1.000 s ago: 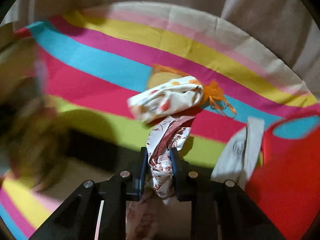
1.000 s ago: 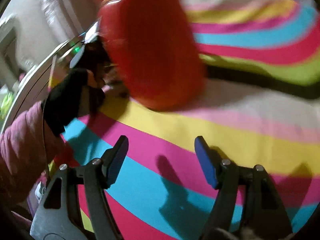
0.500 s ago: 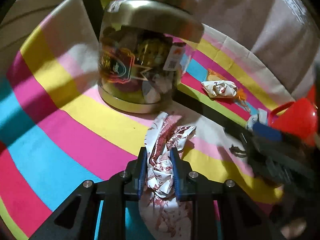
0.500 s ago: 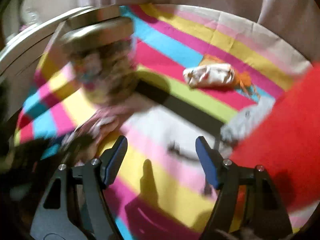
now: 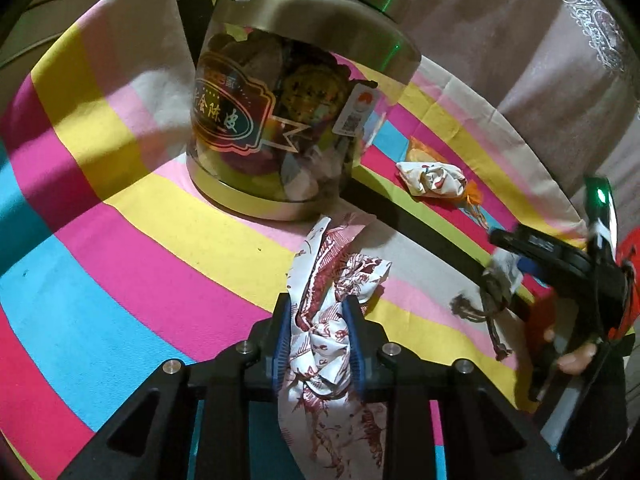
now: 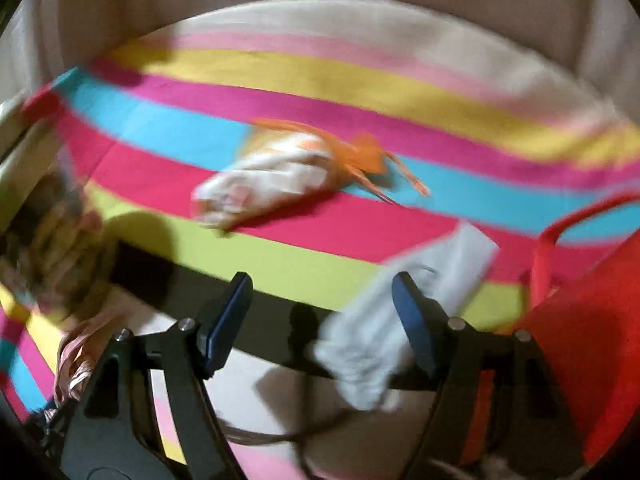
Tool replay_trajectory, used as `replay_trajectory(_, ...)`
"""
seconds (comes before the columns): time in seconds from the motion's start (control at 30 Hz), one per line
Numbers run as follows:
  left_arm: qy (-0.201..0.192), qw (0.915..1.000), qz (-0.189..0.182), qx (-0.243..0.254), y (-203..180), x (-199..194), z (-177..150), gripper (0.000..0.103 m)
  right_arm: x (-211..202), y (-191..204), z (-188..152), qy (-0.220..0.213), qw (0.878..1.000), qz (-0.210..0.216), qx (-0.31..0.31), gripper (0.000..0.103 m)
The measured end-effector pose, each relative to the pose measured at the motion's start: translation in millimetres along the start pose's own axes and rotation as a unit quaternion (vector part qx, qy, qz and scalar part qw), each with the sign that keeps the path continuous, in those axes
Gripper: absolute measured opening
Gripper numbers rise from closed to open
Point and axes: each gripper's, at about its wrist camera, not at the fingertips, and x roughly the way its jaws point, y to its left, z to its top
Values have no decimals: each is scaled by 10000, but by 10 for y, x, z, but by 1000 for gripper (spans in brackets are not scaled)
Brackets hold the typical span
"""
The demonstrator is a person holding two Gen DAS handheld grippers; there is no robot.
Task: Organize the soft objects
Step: 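Grasp the white logo drawstring pouch with the right tool while the left tool holds the wrapper, then lift the wrapper and drawstring pouch and carry both toward the box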
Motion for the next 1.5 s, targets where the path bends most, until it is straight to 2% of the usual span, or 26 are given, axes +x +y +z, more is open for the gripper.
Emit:
replay_trajectory(0.03,0,10000,-1,-3,3,-5,1,28,-30,-109,-13,-19,9999,120,116,75)
replay_trajectory(0.13,-3,10000,-9,-10,10,-23,-2,29,-190,-325,-45,-228,9950,913,327,77)
replay_trajectory(0.17,-2,10000,-17,-14,13,-26,-1,29,-194,-334,-41,-207,9941,1000,356,77)
replay_trajectory(0.23,-4,10000,-40,-29,23,-36,-3,29,-113,-283,-17,45,9969,706,332,81)
replay_trajectory(0.27,-9,10000,-53,-47,41,-57,-10,29,-1,-235,-10,314,9983,409,281,81)
replay_trajectory(0.33,-9,9999,-78,-70,50,-59,-5,29,180,-166,-46,744,9966,151,309,81)
replay_trajectory(0.4,-12,9999,-101,-87,58,-62,-6,30,226,-90,-65,659,9977,-42,153,86)
replay_trajectory(0.47,-18,9998,-130,-120,66,-69,-8,30,296,60,-82,669,9970,-266,-285,90)
replay_trajectory(0.5,-20,9998,-142,-132,70,-71,-9,30,286,95,-97,547,9974,-212,-413,90)
replay_trajectory(0.57,-23,9997,-170,-158,82,-74,-9,30,207,115,-127,406,9973,0,-615,80)
replay_trajectory(0.6,-24,9997,-181,-169,88,-75,-8,30,149,113,-145,339,9970,12,-698,42)
replay_trajectory(0.63,-26,9997,-189,-179,91,-76,-8,31,86,109,-176,316,9965,95,-772,23)
replay_trajectory(0.67,-27,9996,-199,-188,95,-78,-8,31,1,89,-236,331,9949,448,-847,23)
replay_trajectory(0.7,-26,9996,-216,-189,102,-77,-5,31,-69,70,-309,316,9934,620,-910,22)
replay_trajectory(0.8,-29,9994,-275,-189,101,-83,-3,36,-345,-17,-550,239,9890,944,-1115,22)
replay_trajectory(0.9,-28,9993,-351,-152,85,-86,-6,42,-567,-148,-829,306,9872,1198,-1011,22)
replay_trajectory(1.17,-27,9992,-373,-120,54,-87,-8,46,-780,-353,-1178,331,9858,1327,-971,22)
replay_trajectory(1.5,-30,9993,-359,-138,50,-87,-8,46,-1309,-361,-1590,223,9803,1531,-1229,22)
